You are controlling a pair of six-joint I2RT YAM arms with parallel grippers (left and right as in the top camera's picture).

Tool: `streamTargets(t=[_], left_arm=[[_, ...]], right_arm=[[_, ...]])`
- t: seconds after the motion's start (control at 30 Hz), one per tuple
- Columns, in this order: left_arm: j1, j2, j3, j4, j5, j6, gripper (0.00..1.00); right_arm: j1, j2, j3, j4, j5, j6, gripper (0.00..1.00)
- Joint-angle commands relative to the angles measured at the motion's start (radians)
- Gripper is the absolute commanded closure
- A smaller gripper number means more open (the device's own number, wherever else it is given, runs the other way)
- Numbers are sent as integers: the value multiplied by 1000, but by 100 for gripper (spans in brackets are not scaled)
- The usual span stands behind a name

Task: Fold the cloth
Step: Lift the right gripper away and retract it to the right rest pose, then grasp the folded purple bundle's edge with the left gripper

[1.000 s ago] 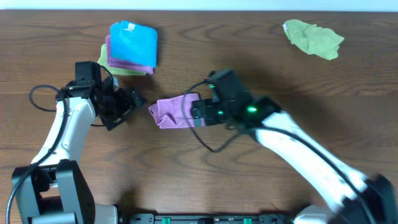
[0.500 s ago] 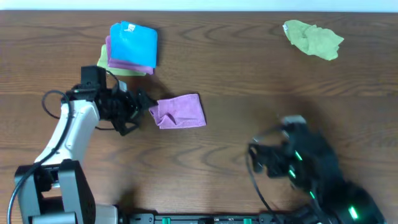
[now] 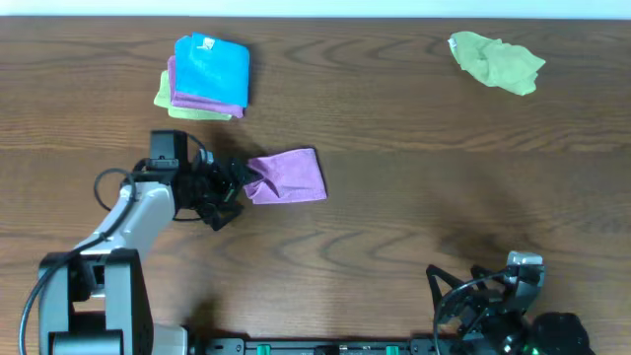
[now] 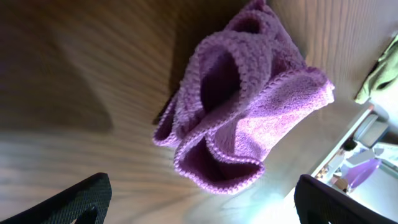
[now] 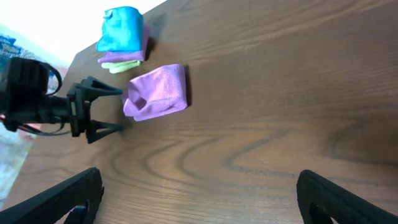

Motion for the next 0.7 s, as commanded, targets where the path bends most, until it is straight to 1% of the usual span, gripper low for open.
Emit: streamTargets(t=[0.0,0.17,0.43,0.67], left_arm=[[-32,-7,-35,51,-34,-87,5],[-83,-6,-56,140,-86,-129,5],[-152,0,-56,215,-202,-188,5],[-171,63,-56,253,-216,-229,5]], right_arm=[[-9,-4,-11,1,0,20,1],[-9,-4,-11,0,0,20,1],[-9,-4,-11,-1,0,19,1],[-9,-4,-11,-20,0,19,1]])
